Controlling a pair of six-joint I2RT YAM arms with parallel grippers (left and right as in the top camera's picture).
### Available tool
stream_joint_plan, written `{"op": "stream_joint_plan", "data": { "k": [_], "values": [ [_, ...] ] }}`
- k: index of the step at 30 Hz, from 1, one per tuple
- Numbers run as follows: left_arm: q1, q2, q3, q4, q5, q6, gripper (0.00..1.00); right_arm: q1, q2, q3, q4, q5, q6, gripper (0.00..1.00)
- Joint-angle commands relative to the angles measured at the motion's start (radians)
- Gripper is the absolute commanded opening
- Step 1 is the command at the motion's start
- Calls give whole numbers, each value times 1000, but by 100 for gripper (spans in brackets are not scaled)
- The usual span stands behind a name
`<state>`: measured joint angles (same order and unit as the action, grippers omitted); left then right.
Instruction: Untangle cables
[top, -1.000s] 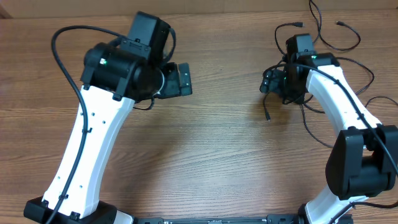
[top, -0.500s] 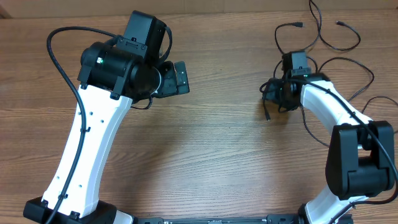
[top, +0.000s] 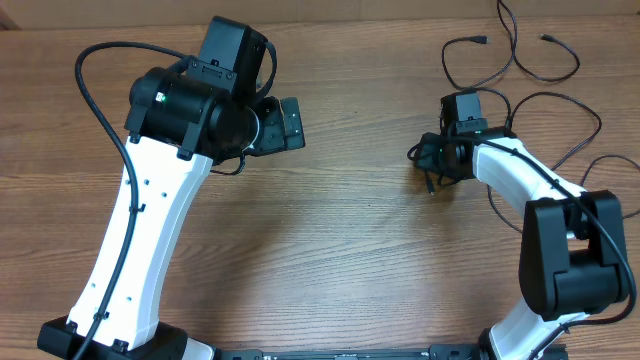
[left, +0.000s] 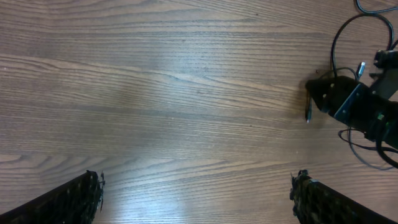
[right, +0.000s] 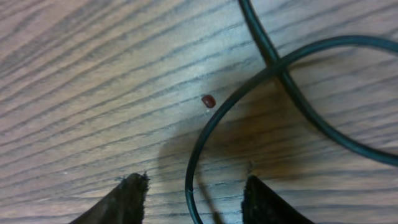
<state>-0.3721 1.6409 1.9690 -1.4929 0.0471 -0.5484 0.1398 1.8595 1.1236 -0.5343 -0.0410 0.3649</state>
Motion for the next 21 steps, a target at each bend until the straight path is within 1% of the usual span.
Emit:
{"op": "stream_joint_plan", "data": {
  "k": [1,4,5,6,9,13,16,21],
  "values": [
    [3,9,3,5,-14,-13,100,6,23,-5,10,17,-25,45],
    [3,9,3,5,-14,-13,100,6,31,-5,9,18,-26,44],
    [3,9,3,5,-14,-13,99,6,37,-5,9,18,-26,42],
    [3,9,3,5,-14,-13,99,6,42,-5,8,18,-29,38],
    [3,9,3,5,-15,-10,100,6,50,-5,5,17,-28,24],
    [3,9,3,5,-24,-8,100,6,48,7,-1,17,-28,16],
    [3,9,3,6,-26,-8,99,6,46,53,-60,14,-28,4],
    [3,9,3,10,-29,-8,100,6,31,166,-214,14,-29,4]
  ]
}}
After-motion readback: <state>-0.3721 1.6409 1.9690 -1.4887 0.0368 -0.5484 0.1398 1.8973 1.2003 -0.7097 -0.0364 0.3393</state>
